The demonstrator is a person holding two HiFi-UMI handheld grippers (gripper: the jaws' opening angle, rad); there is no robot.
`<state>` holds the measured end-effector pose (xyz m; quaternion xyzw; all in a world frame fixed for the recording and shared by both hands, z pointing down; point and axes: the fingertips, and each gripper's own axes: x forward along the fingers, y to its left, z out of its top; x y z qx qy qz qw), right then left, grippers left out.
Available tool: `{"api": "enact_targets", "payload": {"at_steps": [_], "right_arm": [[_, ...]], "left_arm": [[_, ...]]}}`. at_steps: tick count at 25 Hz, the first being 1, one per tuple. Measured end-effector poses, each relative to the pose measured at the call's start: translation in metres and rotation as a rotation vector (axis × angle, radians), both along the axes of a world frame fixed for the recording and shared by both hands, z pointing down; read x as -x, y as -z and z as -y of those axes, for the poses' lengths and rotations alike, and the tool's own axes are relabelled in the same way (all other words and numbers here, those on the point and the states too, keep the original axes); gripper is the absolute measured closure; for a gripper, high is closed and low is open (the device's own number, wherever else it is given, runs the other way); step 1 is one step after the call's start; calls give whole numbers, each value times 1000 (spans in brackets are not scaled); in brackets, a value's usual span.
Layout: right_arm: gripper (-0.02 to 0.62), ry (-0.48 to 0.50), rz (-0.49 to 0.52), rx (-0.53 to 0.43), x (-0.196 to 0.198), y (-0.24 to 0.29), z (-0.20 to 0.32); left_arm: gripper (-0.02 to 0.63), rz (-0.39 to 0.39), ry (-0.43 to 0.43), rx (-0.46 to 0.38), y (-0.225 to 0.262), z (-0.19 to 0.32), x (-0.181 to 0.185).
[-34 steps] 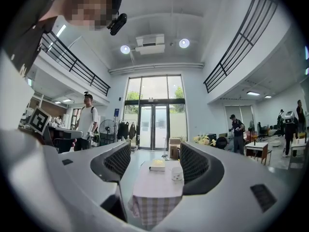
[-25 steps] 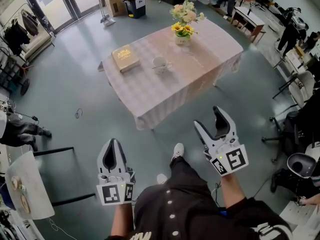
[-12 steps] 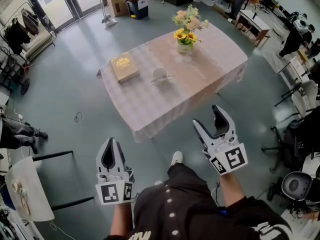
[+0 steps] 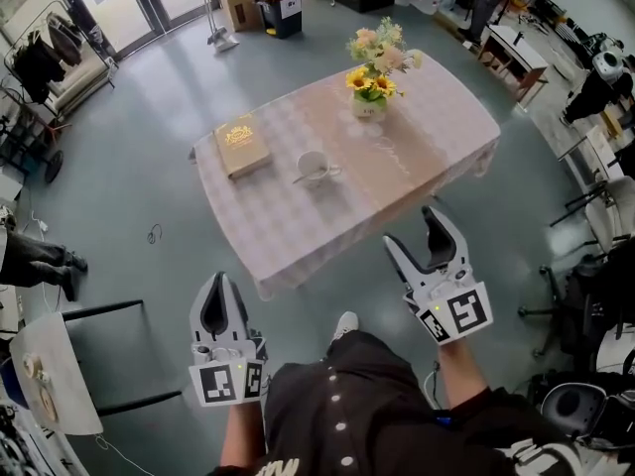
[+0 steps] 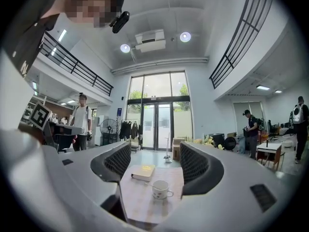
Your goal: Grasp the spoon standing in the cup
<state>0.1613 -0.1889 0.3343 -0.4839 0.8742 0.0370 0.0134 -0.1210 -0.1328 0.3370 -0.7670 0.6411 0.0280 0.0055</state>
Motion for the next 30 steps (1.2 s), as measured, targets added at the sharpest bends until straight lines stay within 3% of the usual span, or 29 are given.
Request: {"api": "enact_targets", "payload": {"at_steps": [12,30], "right_arm": [[301,72,12,27,16,-8,44],[301,55,-8,-21,72,13,135]], "left_arm": [[589,5,82,34,-5,18,13],[589,-18,33,-29,10,130,65]]}}
